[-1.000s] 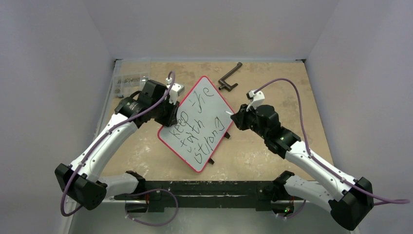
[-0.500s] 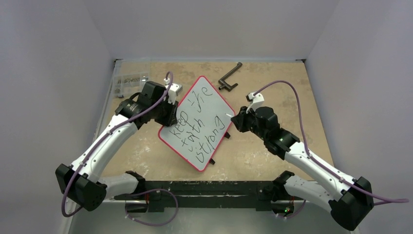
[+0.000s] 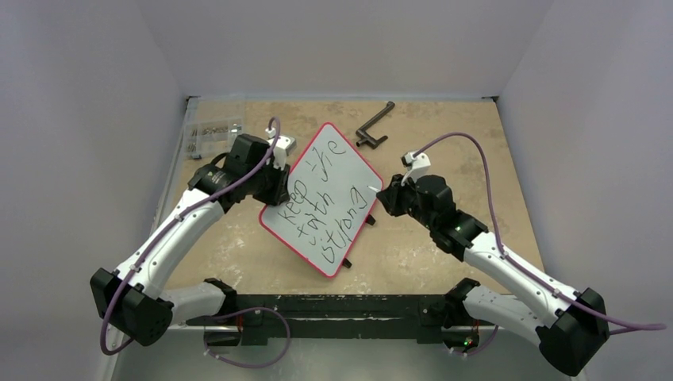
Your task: Write a sentence on the whiteboard
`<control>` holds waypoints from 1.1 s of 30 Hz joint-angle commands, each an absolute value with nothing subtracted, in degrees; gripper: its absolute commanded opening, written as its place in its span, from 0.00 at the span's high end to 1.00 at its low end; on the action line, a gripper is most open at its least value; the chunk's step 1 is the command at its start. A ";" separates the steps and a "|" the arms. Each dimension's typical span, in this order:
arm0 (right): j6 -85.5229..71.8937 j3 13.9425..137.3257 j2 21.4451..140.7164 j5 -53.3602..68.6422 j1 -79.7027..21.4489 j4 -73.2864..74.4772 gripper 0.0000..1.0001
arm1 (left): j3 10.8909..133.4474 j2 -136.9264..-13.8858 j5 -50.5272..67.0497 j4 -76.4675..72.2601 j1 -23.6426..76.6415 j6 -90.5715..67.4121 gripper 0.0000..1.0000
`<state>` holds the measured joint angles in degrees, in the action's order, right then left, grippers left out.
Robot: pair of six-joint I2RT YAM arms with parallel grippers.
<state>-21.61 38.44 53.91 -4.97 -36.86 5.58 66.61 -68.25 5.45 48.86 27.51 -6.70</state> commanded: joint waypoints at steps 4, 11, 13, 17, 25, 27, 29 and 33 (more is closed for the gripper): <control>-21.95 37.82 52.76 -5.45 -37.09 3.81 1.00 | 62.54 -69.25 -3.72 53.86 28.08 -2.94 0.77; -21.39 36.63 52.92 0.84 -37.06 -0.94 1.00 | 61.52 -68.74 -4.89 53.80 28.15 -3.69 0.85; -20.21 36.48 53.31 3.57 -37.08 -4.65 1.00 | 61.60 -68.74 -5.21 53.85 28.21 -3.69 0.91; -20.15 39.76 56.69 11.67 -37.06 -9.75 1.00 | 61.61 -68.84 -5.27 53.81 28.21 -3.61 0.95; -21.21 48.61 67.35 17.67 -37.30 -15.37 1.00 | 61.70 -68.64 -5.28 53.72 28.19 -3.52 0.98; -21.35 50.36 69.45 17.94 -37.65 -16.00 1.00 | 61.70 -68.65 -5.32 53.64 28.19 -3.43 0.98; -21.38 52.33 71.58 18.02 -38.06 -16.08 1.00 | 61.65 -68.66 -5.35 53.65 28.17 -3.43 0.99; -21.39 55.28 75.30 17.98 -38.94 -16.49 1.00 | 61.66 -68.56 -5.36 53.57 28.15 -3.34 0.99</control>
